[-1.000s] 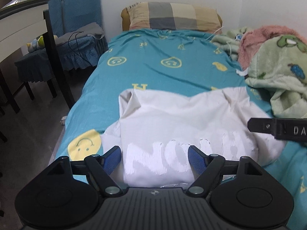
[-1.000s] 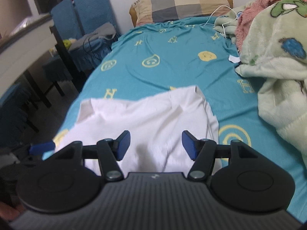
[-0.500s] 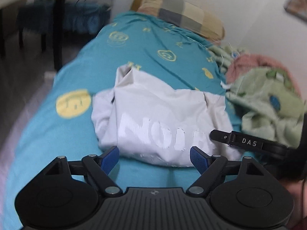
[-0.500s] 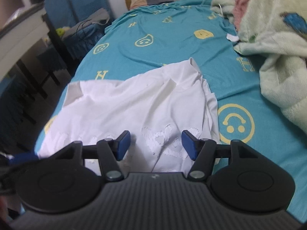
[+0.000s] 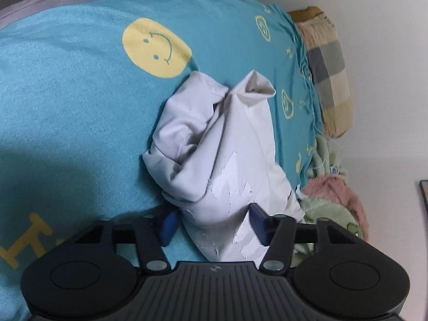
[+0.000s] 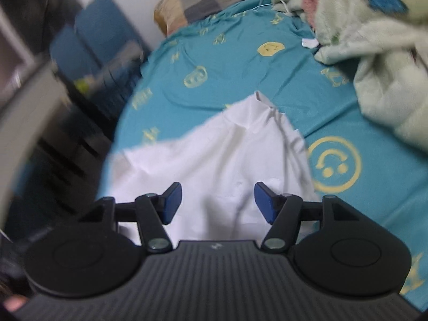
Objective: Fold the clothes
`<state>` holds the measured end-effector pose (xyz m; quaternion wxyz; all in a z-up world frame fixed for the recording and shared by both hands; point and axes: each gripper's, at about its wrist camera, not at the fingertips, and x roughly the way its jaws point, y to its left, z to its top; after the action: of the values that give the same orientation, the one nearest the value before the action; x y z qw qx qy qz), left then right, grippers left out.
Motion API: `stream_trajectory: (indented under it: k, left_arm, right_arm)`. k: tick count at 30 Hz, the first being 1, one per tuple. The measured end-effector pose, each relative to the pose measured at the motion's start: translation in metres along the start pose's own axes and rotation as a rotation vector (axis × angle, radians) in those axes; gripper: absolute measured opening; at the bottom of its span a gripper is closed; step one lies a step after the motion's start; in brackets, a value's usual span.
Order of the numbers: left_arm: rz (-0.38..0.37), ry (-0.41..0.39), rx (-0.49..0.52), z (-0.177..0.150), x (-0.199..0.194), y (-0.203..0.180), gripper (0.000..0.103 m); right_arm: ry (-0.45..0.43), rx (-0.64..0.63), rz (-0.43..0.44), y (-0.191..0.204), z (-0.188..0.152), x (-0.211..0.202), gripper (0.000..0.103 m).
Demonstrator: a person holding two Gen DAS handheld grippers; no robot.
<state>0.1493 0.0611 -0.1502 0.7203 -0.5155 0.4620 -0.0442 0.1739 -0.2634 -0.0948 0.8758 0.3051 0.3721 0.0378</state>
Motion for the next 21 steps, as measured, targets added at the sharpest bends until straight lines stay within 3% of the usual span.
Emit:
stream_trajectory:
  k: [5, 9, 14, 21]
  left_arm:
    - [-0.003, -0.042, 0.089, -0.003, -0.001, -0.012, 0.025]
    - [-0.008, -0.067, 0.152, -0.007, -0.004, -0.027, 0.021]
    - [-0.007, -0.08, 0.191, -0.011, -0.007, -0.038, 0.02]
    - [-0.004, -0.079, 0.224, -0.013, -0.01, -0.043, 0.02]
  right_arm:
    - [0.083, 0.281, 0.245, -0.002, -0.014, 0.0, 0.064]
    - [0.202, 0.507, 0.395, -0.007, -0.043, 0.025, 0.063]
    - [0.268, 0.623, 0.402, -0.012, -0.065, 0.049, 0.063]
    - [0.254, 0.701, 0.402, -0.023, -0.071, 0.062, 0.064]
